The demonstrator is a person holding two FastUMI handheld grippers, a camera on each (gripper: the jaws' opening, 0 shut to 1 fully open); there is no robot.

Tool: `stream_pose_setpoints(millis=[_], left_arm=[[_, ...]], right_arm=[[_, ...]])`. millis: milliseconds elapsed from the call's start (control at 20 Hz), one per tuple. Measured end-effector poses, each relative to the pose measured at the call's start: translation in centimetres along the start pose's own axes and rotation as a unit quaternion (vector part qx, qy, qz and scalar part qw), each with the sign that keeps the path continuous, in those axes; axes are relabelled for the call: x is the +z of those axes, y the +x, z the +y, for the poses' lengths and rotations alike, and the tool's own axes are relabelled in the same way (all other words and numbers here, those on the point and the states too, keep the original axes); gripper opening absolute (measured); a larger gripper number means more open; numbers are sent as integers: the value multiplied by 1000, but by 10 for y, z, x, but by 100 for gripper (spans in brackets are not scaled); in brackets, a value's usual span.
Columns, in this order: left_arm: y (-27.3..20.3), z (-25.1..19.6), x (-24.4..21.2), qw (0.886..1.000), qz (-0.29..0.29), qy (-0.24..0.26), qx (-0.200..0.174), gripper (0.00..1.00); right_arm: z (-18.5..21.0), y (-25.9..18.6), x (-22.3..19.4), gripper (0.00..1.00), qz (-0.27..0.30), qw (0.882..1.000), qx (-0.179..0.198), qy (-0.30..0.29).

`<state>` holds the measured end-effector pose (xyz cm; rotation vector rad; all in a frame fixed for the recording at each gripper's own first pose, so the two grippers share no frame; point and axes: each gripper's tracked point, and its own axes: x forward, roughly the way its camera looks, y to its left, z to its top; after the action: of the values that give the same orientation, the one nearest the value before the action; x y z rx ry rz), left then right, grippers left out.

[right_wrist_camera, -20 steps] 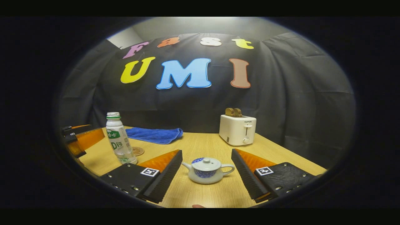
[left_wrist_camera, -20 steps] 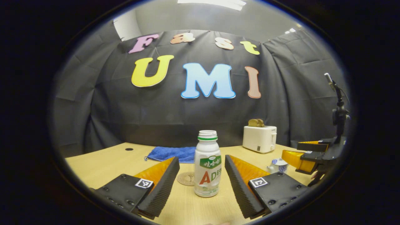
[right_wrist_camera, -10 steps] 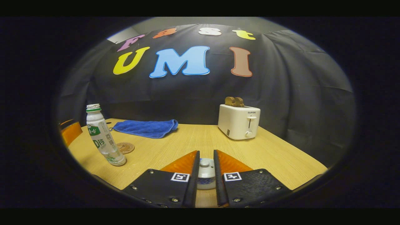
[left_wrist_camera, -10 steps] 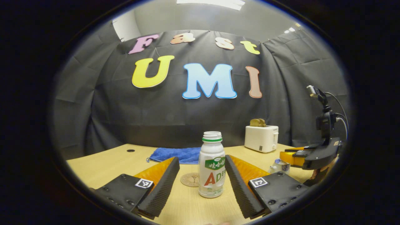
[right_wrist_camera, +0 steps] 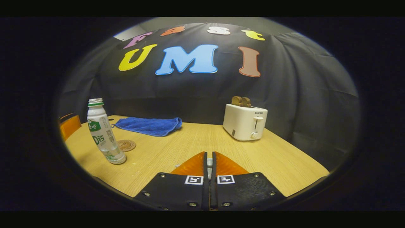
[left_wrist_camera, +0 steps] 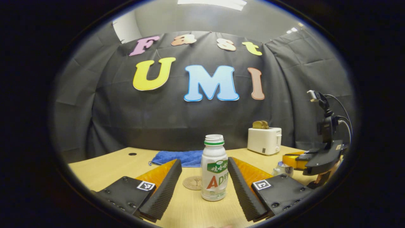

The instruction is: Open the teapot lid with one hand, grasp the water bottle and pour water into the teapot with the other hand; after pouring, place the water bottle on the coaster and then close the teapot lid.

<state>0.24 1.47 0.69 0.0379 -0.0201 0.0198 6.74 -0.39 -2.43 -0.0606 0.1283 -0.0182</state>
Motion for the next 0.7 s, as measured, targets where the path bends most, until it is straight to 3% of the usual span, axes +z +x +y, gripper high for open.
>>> stream_pose_setpoints(millis=[250,400,700], left_arm=[[7,-4,-14,1000,19,-16,-4,93],[10,-1,-20,1000,26,-14,-1,99],[23,-12,-33,999,42,-15,-8,99]], right_arm=[[2,-3,13,0,-25,1000,3,-8],[2,-9,28,2,-47,999,2,-12],[21,-33,59,1,-88,995,24,-26]])
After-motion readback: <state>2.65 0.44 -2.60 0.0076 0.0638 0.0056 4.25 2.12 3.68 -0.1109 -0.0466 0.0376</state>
